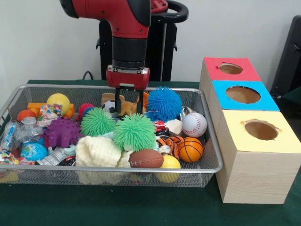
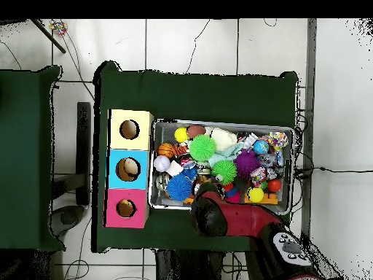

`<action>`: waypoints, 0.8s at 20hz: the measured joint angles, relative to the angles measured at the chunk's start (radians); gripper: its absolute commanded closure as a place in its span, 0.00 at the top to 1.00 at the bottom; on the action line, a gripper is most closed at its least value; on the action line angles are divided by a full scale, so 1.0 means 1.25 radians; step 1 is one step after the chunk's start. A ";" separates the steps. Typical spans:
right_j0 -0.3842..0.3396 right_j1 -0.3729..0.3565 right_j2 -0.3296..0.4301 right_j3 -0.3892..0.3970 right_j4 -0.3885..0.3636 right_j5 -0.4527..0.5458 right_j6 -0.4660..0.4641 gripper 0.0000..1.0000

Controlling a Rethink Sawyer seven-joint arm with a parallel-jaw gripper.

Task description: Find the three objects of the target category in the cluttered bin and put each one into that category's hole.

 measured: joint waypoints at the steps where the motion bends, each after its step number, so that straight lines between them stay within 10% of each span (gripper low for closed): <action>1: 0.000 0.000 0.000 0.000 0.000 0.000 0.000 1.00; 16: 0.028 -0.021 0.000 0.008 0.000 0.001 0.000 1.00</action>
